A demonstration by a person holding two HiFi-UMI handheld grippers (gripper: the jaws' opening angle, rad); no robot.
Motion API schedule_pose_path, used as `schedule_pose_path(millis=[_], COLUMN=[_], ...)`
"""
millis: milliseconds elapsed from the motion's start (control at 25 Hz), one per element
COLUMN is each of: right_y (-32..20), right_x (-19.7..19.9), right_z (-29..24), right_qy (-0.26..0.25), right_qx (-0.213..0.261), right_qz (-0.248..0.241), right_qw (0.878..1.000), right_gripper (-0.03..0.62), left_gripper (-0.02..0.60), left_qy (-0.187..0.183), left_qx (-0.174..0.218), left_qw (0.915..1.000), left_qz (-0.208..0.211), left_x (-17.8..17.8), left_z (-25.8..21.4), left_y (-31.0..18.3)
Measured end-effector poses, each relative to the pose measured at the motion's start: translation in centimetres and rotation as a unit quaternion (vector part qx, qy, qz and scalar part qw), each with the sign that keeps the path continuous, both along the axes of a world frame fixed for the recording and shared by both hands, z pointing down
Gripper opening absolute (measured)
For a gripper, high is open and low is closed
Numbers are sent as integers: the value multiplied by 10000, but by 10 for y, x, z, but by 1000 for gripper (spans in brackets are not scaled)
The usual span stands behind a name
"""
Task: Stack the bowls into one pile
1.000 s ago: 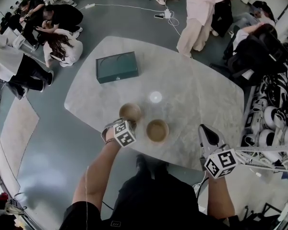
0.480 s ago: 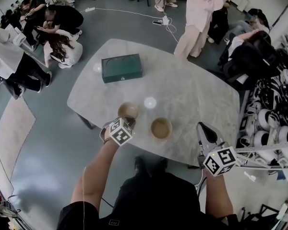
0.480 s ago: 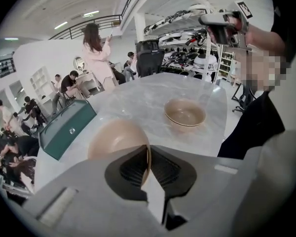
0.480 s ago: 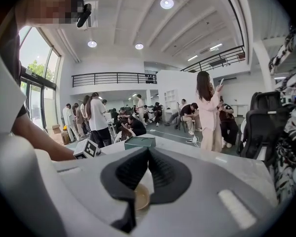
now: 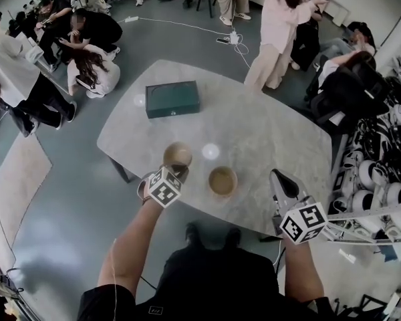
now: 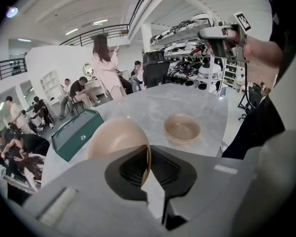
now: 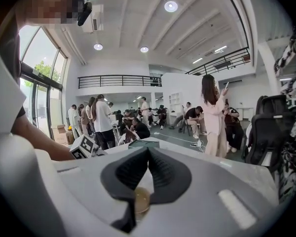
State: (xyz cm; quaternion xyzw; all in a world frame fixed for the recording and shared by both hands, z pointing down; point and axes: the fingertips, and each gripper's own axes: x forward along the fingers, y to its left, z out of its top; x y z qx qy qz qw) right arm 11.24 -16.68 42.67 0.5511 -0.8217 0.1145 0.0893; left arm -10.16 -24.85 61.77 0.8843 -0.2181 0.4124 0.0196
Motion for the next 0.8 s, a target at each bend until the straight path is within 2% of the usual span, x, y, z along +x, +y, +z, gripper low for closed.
schedule_pose_path(millis=[280,800], right_y=[1,16], right_x=[32,99], right_z=[-2,2], right_qy=[-309,-462], right_qx=[28,108], right_qz=[-252,-666], right_qw=[9992,9967], right_gripper=[5,5], left_gripper=[20,20], left_qy=[-92,-38], left_qx=[116,375], left_qw=[9995,9974], left_qz=[-268,-616], left_x=[22,92], left_z=[-17,-59], left_y=[14,42])
